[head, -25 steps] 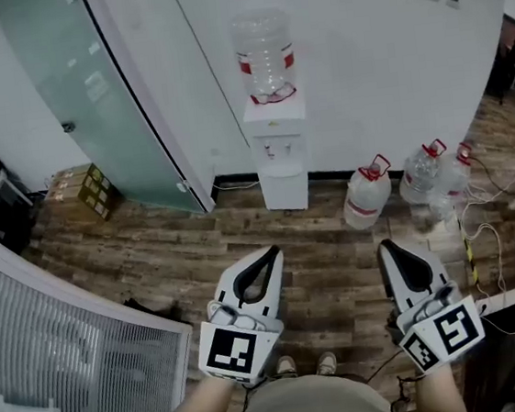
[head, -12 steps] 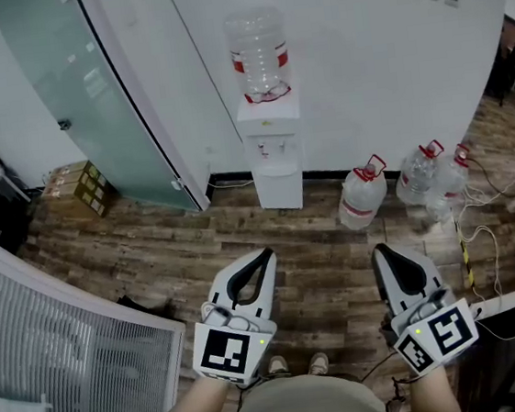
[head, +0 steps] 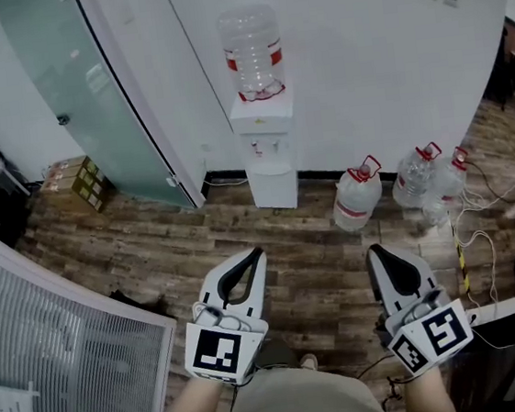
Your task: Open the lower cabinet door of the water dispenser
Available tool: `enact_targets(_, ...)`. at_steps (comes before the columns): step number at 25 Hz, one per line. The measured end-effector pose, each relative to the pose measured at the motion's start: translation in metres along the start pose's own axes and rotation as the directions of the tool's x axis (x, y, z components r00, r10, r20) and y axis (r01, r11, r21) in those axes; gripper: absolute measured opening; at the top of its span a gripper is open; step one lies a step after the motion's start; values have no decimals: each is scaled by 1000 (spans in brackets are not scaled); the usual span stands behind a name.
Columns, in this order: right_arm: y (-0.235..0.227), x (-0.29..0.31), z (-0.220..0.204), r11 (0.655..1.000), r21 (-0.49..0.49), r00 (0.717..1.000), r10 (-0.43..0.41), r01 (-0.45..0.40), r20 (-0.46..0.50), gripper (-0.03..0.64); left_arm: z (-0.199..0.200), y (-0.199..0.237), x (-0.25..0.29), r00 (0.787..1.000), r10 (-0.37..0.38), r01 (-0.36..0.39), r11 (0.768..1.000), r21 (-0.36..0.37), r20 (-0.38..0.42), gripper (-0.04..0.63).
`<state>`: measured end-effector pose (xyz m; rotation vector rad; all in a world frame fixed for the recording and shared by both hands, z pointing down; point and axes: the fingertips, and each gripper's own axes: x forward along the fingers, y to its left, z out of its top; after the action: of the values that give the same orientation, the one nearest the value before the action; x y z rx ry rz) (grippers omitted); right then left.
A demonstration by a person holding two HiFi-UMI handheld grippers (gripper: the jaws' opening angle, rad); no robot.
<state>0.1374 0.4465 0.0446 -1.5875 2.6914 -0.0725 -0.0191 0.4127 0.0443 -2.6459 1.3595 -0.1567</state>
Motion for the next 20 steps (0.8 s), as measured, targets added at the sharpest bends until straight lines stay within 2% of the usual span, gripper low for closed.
enact_targets(9, -17, 9, -13, 1000, -8, 1000, 3, -3, -2, 6, -10, -3, 19, 1000, 2, -2, 1000, 8, 11, 6)
enact_targets(20, -42, 59, -32, 1000, -9, 1000, -10, 10, -29, 6, -37, 30, 62, 1000, -8, 8, 1000, -1, -5, 6)
